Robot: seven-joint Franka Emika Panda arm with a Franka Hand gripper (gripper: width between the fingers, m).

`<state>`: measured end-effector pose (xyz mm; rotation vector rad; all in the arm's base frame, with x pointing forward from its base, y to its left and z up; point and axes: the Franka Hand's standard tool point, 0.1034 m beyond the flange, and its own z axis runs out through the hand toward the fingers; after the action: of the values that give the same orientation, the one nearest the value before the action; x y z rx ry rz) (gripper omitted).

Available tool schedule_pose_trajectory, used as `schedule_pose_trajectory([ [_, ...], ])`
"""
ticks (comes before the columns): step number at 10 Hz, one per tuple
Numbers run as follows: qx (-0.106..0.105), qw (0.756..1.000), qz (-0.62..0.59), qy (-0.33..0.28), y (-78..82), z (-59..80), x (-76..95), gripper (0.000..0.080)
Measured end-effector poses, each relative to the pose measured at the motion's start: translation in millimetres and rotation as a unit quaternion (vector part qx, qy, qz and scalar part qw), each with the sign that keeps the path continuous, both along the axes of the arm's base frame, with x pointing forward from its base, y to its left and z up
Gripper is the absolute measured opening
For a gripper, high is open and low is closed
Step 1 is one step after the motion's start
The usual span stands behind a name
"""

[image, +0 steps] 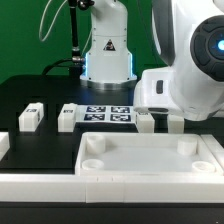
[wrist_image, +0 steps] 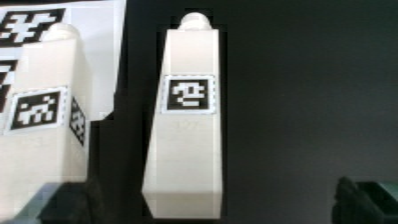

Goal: Assemble desk

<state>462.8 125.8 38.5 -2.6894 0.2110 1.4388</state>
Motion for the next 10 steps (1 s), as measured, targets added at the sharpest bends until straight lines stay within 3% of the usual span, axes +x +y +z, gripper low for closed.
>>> schedule_pose_trajectory([
  [5,-0.009,1.000,0.014,0.023,12.0,-26.8,-39.0,0.0649],
  [8,-0.009,1.000,0.013,0.022,11.3,-26.6,-37.7,0.0619],
  [10,-0.008,1.000,0.013,0.022,11.4,-26.5,-37.7,0.0285],
])
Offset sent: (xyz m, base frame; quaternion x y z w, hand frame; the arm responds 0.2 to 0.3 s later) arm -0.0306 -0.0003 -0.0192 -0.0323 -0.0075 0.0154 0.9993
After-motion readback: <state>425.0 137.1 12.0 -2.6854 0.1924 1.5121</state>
